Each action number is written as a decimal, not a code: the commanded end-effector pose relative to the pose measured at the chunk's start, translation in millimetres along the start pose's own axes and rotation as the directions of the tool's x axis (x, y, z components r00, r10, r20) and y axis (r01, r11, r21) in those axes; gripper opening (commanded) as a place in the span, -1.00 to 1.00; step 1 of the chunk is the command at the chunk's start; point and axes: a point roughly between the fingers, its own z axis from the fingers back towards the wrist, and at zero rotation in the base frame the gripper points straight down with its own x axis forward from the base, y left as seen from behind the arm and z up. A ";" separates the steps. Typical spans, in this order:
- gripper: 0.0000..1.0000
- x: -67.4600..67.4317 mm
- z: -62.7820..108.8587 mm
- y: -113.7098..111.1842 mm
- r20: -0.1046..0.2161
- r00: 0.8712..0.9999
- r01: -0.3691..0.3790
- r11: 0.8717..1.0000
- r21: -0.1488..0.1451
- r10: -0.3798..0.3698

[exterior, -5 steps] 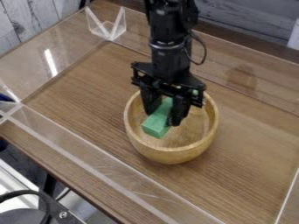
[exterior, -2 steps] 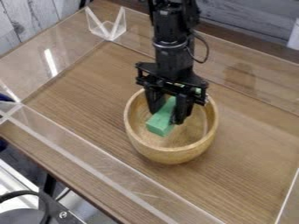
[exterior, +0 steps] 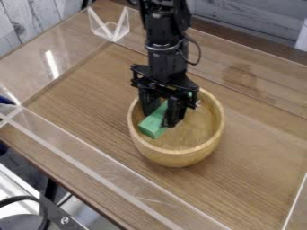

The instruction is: Put the green block in the brown bowl

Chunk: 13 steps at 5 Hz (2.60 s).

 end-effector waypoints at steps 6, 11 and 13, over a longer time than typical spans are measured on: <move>-1.00 19.8 15.8 -7.3 0.025 0.998 0.061 0.997 -0.047 -0.060; 1.00 21.1 26.0 -33.8 0.020 1.000 0.004 0.998 -0.057 -0.003; 1.00 13.3 61.5 -43.5 0.081 0.996 0.043 0.999 -0.028 -0.041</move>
